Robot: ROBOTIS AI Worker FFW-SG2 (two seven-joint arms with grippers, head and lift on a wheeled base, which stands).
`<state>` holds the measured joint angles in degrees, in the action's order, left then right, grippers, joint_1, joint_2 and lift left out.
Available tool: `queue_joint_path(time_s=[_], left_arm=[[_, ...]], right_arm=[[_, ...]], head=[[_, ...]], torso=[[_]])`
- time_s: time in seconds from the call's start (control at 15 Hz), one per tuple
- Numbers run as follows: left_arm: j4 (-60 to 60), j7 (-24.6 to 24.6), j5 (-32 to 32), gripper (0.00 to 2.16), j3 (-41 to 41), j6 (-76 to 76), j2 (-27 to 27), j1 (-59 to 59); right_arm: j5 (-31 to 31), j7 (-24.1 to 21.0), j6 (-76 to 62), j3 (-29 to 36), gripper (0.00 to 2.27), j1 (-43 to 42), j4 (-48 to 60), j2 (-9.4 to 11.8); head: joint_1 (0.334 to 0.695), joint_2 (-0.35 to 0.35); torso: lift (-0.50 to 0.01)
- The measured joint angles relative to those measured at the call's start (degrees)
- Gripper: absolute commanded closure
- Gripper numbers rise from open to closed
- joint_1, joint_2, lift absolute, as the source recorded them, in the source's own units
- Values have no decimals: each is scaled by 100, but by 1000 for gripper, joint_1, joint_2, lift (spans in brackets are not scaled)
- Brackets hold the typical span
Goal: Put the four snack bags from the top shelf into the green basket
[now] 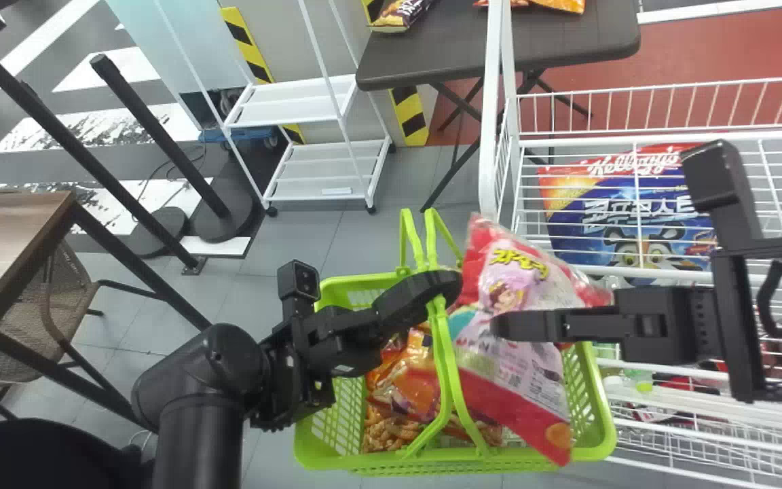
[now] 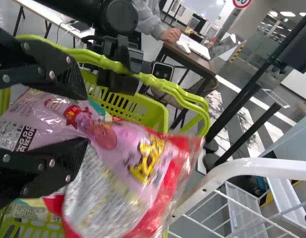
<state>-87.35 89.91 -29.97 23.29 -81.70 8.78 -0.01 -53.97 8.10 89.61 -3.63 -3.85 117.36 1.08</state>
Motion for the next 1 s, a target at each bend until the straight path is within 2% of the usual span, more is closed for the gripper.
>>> queue_joint_path(time_s=[0.13,0.27,0.47,0.73,0.87,1.0], left_arm=[[22,0,-2,2145,76,0,18,14],[53,0,-16,2145,154,0,33,38],[66,0,-63,2145,224,0,43,90],[61,0,-76,2145,228,-8,46,110],[52,0,-96,2145,232,-8,56,149],[32,0,-112,2145,244,-23,68,223]], right_arm=[[-277,8,0,442,46,55,71,23],[-371,68,0,889,46,143,256,43],[-371,249,0,1487,53,276,406,73],[-271,427,0,1941,60,628,732,132],[29,577,0,2180,53,898,1061,145],[857,805,0,2272,43,1285,1447,154]], head=[[695,343],[695,303],[695,258],[695,207],[695,186],[695,137]], torso=[[0],[0],[0],[0],[0],[0]])
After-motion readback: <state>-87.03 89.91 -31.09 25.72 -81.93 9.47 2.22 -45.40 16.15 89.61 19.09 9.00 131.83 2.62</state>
